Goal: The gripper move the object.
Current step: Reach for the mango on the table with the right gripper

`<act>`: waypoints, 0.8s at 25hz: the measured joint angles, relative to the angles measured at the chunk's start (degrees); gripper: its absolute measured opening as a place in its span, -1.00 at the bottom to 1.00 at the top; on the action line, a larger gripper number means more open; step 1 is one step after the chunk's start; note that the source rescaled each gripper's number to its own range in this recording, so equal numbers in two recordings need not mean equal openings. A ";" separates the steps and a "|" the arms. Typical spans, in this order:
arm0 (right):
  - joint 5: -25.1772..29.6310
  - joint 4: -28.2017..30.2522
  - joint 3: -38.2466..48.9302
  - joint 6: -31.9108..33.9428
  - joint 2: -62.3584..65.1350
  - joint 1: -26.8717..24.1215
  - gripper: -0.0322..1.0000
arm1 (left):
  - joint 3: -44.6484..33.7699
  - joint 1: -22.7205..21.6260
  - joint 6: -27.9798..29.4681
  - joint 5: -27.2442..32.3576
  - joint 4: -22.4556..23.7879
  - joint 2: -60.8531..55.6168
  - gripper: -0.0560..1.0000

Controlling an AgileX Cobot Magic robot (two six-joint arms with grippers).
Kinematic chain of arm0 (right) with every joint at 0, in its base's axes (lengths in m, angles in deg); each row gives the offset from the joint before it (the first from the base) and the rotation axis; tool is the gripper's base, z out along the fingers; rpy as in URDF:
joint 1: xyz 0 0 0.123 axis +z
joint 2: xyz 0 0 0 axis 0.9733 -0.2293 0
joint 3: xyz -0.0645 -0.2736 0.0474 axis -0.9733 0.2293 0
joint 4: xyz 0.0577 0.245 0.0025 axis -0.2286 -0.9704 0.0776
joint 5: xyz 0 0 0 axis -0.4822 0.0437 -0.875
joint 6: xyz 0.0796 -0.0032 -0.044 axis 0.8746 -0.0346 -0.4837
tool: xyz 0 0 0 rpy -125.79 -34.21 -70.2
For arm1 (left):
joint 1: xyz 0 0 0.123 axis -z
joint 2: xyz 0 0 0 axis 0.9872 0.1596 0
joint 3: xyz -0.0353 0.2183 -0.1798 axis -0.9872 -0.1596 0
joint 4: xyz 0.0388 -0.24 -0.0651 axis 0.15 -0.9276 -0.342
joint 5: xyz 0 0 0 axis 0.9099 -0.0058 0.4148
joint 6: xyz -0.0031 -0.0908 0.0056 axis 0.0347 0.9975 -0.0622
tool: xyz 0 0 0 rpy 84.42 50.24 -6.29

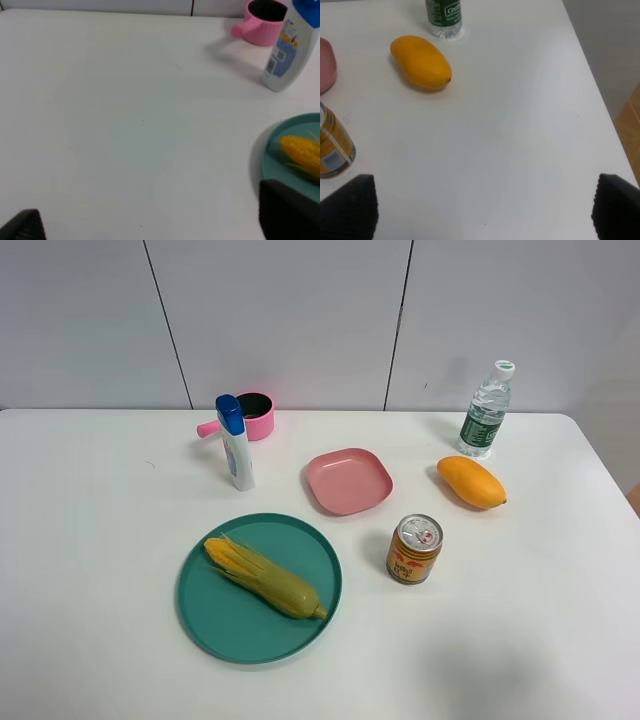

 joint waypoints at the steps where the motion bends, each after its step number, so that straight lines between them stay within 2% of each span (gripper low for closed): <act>1: 0.00 0.00 0.00 0.00 0.00 0.00 0.24 | 0.00 0.00 0.00 0.00 0.00 0.00 1.00; 11: 0.06 -0.14 -1.14 0.53 -0.79 0.00 0.24 | 0.00 0.00 0.00 0.00 0.00 0.00 1.00; 15: 0.01 -0.19 -8.49 0.60 -8.48 0.00 0.24 | 0.00 0.00 0.00 0.00 0.00 0.00 1.00; 20: -0.74 0.66 -18.15 -2.36 -24.69 0.00 0.24 | 0.00 0.00 0.00 0.00 0.00 0.00 1.00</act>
